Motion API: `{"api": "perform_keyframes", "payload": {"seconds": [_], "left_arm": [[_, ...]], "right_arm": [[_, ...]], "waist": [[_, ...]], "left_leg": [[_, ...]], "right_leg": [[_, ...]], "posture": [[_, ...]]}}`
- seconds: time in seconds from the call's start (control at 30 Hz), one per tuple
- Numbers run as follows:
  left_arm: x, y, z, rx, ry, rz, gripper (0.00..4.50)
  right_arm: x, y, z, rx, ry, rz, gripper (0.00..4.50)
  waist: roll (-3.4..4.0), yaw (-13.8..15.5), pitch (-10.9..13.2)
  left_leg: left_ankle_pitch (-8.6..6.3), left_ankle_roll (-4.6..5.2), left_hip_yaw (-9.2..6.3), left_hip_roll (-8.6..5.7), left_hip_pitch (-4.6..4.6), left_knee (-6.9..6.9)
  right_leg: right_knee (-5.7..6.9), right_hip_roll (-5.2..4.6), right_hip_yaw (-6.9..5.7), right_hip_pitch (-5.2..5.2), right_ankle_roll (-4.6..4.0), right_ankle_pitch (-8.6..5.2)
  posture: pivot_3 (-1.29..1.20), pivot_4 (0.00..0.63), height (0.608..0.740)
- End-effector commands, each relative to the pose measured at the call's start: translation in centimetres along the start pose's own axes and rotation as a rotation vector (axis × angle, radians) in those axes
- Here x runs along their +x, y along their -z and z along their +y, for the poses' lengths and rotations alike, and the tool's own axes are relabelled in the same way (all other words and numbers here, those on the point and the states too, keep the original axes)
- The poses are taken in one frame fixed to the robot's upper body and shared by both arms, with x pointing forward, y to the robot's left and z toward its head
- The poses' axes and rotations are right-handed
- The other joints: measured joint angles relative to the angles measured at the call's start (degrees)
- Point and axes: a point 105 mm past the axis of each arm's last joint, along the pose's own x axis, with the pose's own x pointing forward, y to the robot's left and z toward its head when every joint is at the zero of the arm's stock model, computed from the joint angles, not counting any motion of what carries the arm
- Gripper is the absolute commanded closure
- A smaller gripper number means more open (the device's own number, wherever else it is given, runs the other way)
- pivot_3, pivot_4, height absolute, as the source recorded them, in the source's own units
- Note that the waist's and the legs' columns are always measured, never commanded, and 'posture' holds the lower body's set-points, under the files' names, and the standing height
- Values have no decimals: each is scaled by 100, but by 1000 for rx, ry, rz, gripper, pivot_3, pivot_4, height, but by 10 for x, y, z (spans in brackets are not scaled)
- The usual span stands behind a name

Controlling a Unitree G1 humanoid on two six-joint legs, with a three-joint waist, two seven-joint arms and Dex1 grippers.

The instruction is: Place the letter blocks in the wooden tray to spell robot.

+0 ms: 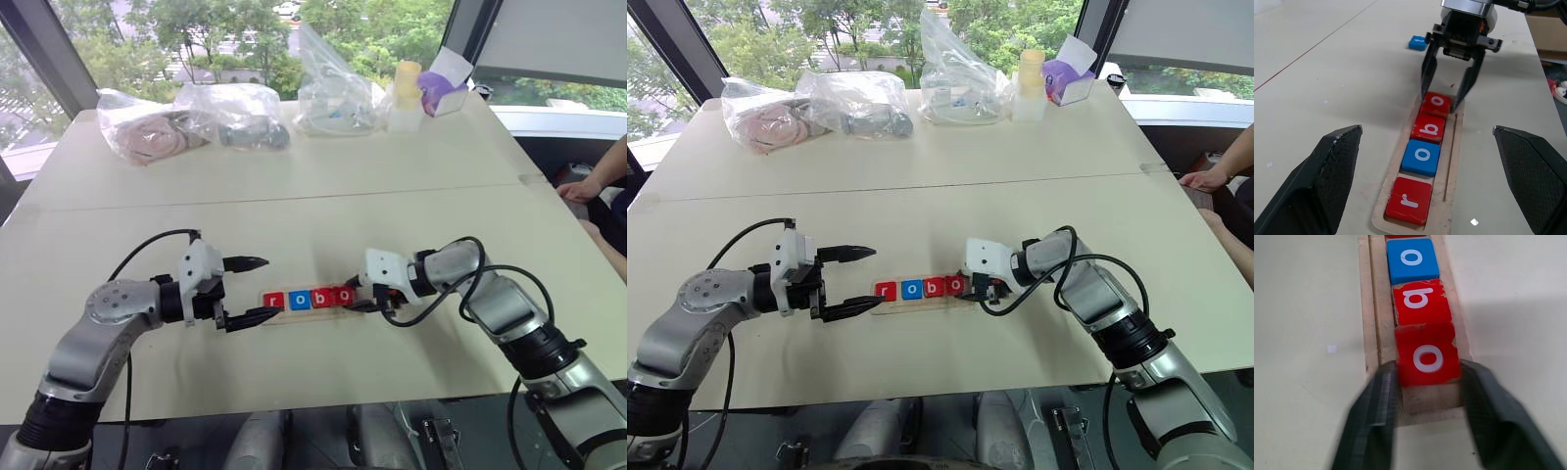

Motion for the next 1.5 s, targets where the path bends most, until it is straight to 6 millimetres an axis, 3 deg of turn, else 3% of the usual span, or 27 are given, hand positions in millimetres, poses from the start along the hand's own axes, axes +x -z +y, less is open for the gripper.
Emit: {"api": "perform_keyframes", "payload": {"seconds": [0.03, 0.07, 0.37, 0.5, 1.07, 1.5], "left_arm": [[0, -9, 0, 40, -4, -22, 0], [0, -9, 0, 41, -5, -22, 0], [1, -8, 0, 41, -5, -27, 0], [3, -7, -1, 40, -1, -30, 0], [4, -9, -1, 44, 4, -30, 0], [2, -9, 0, 43, -8, -30, 0]], "right_arm": [[-2, -15, -5, -30, 13, -39, 442], [-2, -16, -7, -27, 23, -41, 79], [-34, -19, -34, -26, 167, -45, 79], [-43, -8, -39, -8, 220, -17, 79], [-19, 9, -34, -21, 233, 7, 79], [-6, -10, -28, -28, 196, -54, 79]], "waist": [[0, -1, 0], [0, -3, 0], [0, 9, 0], [0, 7, 0], [0, 0, 0], [0, -5, 0]], "left_leg": [[0, 0, 0, 0, 0, 0], [0, 0, 0, 0, 0, 0], [0, 0, 1, -2, 0, 1], [0, 0, 1, -2, -1, 0], [1, -1, 3, -2, -1, 0], [1, -1, 2, -2, -1, 0]], "right_leg": [[0, 0, 0, 0, 0, 0], [1, 0, 0, 0, 0, 0], [1, 1, 0, -1, 0, 0], [1, -1, 0, -1, 0, 0], [3, 2, 2, -3, 0, 1], [5, 3, 2, -4, 0, 1]], "posture": [[0, 150, 740], [0, 150, 740], [0, 150, 740], [0, 150, 740], [0, 150, 740], [0, 150, 740]]}}
